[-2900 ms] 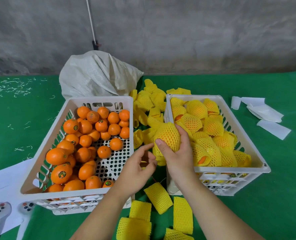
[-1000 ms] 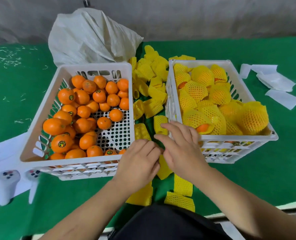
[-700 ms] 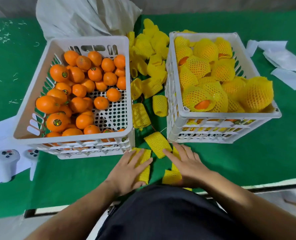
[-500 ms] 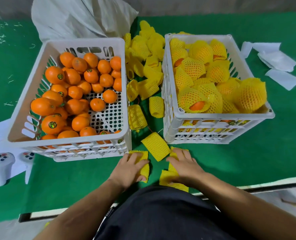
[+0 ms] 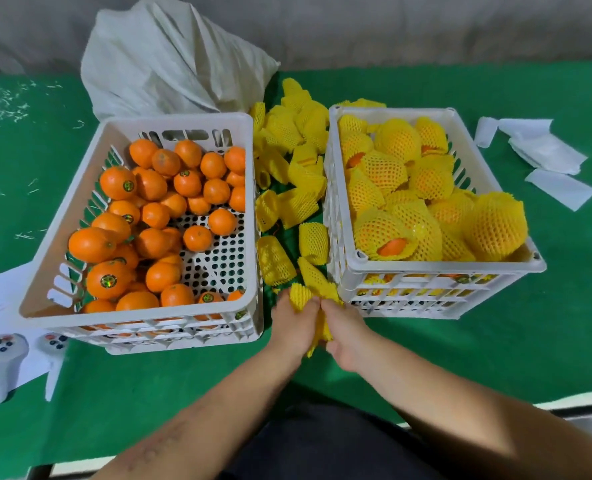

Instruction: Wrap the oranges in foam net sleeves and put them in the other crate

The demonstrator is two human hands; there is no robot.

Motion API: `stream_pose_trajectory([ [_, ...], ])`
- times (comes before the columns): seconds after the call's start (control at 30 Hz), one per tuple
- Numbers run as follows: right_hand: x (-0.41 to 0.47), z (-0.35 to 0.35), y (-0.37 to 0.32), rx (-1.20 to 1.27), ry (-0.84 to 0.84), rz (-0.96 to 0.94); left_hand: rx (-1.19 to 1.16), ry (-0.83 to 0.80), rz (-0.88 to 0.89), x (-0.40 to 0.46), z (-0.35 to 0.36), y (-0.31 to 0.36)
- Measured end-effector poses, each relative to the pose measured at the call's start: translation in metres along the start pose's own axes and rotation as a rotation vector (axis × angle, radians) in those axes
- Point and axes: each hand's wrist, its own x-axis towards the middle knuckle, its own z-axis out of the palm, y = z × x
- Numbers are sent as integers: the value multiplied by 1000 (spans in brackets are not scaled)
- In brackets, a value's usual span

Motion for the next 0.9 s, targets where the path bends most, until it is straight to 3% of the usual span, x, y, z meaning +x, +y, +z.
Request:
stream_pose_trajectory([
  [0.07,-11,15,-12,163,-40,54,-112,43,-41,-2,4,29],
  [0.2,-26,31,-55,281,-152,-12,-265,97,104,4,-5,71],
  [0.3,-29,47,-73,204,-58,-111,-90,141,138,21,-11,90],
  [0.4,-26,58,-73,47,96,-344,-6,63,88,30,-15,103],
  [0.57,-17,72,-90,-6,103,-636,73,33,459,40,-32,127],
  [0.63,-13,77,-101,-50,165,-745,261,107,598,48,-39,133],
  [0.73,-6,82,-124,-240,189,-852,821,322,607,62,-44,131],
  [0.77,-2,82,-132,-370,197,-864,907,345,572,65,-45,128],
  [0.83,1,80,-146,-661,230,-928,860,351,581,69,-45,126],
  [0.9,-1,75,-159,-872,257,-1042,654,347,655,72,-45,127],
])
